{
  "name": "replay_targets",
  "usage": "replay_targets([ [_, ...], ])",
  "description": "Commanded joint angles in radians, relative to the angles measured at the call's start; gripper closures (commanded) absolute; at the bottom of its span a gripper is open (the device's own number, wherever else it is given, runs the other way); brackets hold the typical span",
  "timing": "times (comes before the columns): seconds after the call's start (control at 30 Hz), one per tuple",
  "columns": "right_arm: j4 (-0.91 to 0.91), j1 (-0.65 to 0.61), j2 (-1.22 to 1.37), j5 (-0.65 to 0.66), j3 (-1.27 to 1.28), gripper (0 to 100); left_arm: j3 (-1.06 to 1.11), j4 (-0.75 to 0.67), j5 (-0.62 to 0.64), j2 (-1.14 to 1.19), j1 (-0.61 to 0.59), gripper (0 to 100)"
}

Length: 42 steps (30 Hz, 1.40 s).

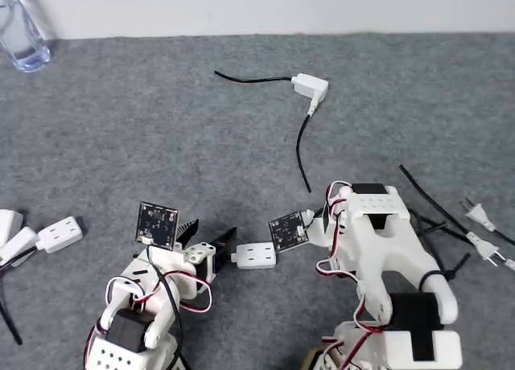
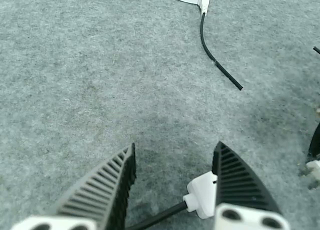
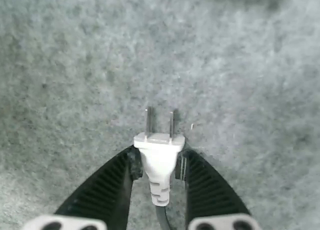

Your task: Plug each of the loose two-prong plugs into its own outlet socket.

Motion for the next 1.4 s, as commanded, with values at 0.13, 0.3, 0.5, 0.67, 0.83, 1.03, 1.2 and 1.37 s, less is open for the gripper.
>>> replay_targets([
  [0.13,0.012,0.002,0.016,0.009,0.003,99.0,-0.008,0.006,-0.005,-0.012,0.000,76],
  [0.3,-0.012,-0.051,-0.012,-0.252,-0.057,99.0,-0.008,0.006,-0.005,-0.012,0.002,76],
  [0.5,0.041,-0.191,-0.134,-0.661,-0.106,99.1,-0.008,0.006,-0.003,-0.014,0.002,76],
  [0.67,0.165,-0.317,-0.251,-0.833,-0.112,99.1,-0.008,0.006,-0.002,-0.014,0.002,76],
  [0.83,0.255,-0.409,-0.380,-0.939,-0.141,99.1,-0.008,0.003,0.003,-0.014,0.003,76],
  [1.03,0.338,-0.496,-0.438,-1.019,-0.218,99.1,-0.010,-0.028,0.031,-0.015,0.025,76],
  [1.2,0.312,-0.504,-0.438,-1.042,-0.222,99.1,-0.010,-0.051,0.074,-0.015,0.107,76],
  [1.37,0.314,-0.507,-0.437,-1.042,-0.235,99.1,-0.010,-0.095,0.074,-0.015,0.147,76],
])
